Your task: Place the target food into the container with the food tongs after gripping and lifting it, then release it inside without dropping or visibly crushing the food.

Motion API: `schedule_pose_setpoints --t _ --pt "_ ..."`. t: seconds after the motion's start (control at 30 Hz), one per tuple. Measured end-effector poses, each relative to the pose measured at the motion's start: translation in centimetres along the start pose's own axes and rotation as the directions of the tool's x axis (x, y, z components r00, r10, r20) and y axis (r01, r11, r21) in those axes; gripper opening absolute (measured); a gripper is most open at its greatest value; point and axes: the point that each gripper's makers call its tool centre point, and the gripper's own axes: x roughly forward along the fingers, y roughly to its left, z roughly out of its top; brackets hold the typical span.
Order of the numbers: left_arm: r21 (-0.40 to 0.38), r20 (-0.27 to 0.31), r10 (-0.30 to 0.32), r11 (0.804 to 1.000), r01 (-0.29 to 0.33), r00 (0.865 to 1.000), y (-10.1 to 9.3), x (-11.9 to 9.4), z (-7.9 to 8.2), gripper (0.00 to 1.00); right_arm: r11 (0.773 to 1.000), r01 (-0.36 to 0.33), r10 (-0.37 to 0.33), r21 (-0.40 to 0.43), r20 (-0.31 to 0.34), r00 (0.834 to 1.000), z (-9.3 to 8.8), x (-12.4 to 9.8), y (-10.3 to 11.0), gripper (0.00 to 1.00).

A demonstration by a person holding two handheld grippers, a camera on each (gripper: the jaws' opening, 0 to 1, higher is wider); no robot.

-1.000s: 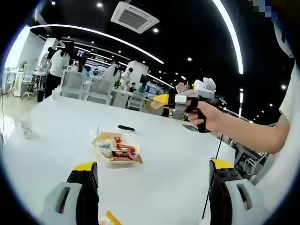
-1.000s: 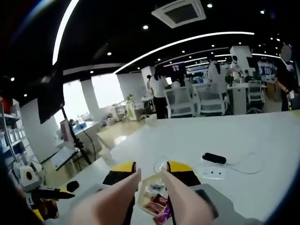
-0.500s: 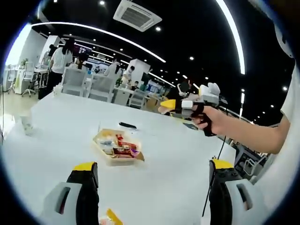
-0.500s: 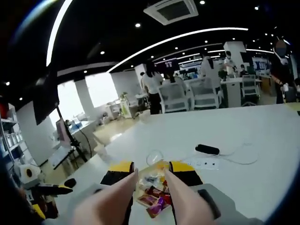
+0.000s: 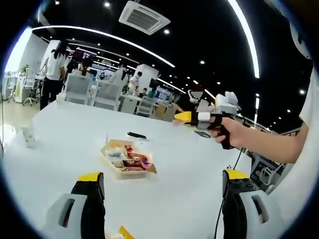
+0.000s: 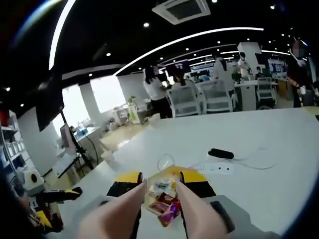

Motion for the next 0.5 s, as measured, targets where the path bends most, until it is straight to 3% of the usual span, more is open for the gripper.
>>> schedule_pose_setpoints --t 0.07,0.1,0.3,0.5 --pt "0.004 0.002 -0.003 1.000 0.003 1.000 0.0 0.0 0.1 0.99 1.000 -0.009 0.009 -0.010 0.001 1.000 -0.2 0.1 0.3 0.29" --pt "0.003 0.001 -0.006 1.000 0.006 1.000 0.0 0.1 0.1 0.99 0.998 -0.048 0.049 -0.045 0.028 0.998 0.2 0.2 0.9 0.29" --pt "0.011 -0.017 -0.022 1.000 0.022 1.000 -0.1 0.2 -0.5 0.99 0.998 -0.039 0.040 -0.049 0.027 0.999 -0.5 0.4 1.4 0.29" --pt "0.011 -0.014 -0.040 0.999 0.040 0.999 -0.1 -0.2 -0.5 0.99 0.999 -0.045 0.044 -0.031 -0.023 0.999 -2.2 0.5 2.7 0.30"
